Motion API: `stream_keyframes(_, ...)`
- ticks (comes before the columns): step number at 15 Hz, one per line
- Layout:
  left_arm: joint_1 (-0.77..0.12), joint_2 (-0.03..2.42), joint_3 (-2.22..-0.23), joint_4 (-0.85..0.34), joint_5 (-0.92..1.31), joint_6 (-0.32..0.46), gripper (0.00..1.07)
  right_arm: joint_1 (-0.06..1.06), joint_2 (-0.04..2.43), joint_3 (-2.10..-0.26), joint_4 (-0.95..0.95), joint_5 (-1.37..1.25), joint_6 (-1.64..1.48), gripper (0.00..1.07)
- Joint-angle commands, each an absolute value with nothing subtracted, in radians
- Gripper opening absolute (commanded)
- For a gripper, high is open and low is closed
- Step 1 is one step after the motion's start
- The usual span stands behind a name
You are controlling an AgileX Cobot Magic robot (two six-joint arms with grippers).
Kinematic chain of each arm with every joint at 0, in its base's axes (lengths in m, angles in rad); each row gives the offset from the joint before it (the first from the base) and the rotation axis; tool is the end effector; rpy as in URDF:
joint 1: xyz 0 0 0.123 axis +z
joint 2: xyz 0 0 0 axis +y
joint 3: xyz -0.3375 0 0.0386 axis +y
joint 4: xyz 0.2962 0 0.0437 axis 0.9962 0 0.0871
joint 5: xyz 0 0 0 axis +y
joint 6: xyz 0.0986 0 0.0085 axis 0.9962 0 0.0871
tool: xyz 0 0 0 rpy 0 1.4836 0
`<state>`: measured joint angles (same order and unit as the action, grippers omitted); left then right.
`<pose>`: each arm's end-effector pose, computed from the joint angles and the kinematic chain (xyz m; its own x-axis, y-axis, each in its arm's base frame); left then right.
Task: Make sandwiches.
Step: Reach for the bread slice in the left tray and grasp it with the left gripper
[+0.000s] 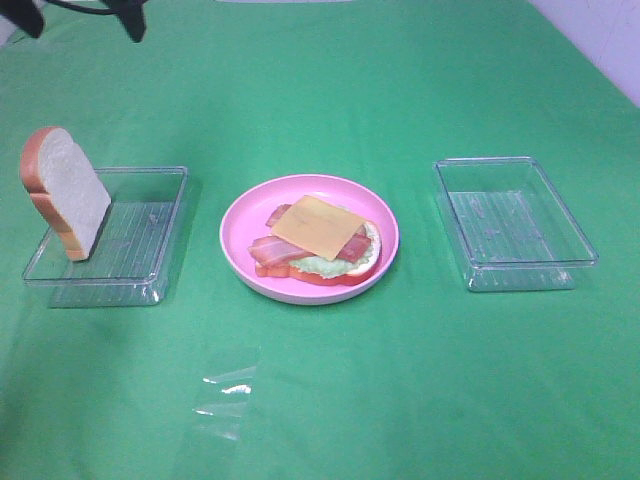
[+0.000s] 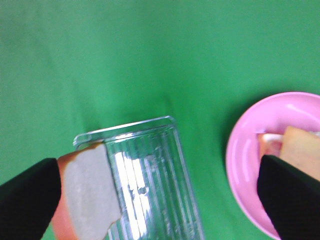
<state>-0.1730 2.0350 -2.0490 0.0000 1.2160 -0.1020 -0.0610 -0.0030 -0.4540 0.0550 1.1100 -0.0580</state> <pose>0.5168 -0.0903 0.3664 -0.8974 0.0534 -0.4381 0.0812 0.9957 -0.0448 -0.0074 0.0053 0.2775 -0.5349 -0.0009 -0.8449 0.0015 1.0000 -0.0019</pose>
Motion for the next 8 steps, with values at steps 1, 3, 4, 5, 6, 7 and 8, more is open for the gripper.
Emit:
stream_keyframes(1,-0.117,2.012,-1.978,-0.019,1.316,-0.121,1.02,-0.061,-0.034,-0.453,0.057,1.108,-0.054,0.96)
stream_keyframes(3,-0.100,2.019,-1.921,-0.013,1.316,-0.114,1.02,-0.061,-0.034,-0.453,0.057,1.108,-0.054,0.96)
stream_keyframes(4,-0.100,2.029,-1.921,-0.013,1.316,-0.114,1.02,-0.061,-0.034,-0.453,0.057,1.108,-0.054,0.96)
stream_keyframes(5,-0.100,2.037,-1.921,-0.012,1.316,-0.114,1.02,-0.061,-0.034,-0.453,0.057,1.108,-0.054,0.96)
stream_keyframes(6,-0.100,2.048,-1.921,-0.011,1.316,-0.115,1.02,-0.061,-0.034,-0.453,0.057,1.108,-0.054,0.96)
stream_keyframes(7,-0.100,2.061,-1.921,-0.008,1.316,-0.115,1.02,-0.061,-0.034,-0.453,0.057,1.108,-0.054,0.96)
stream_keyframes(8,-0.100,2.075,-1.921,-0.007,1.316,-0.115,1.02,-0.061,-0.034,-0.453,0.057,1.108,-0.054,0.96)
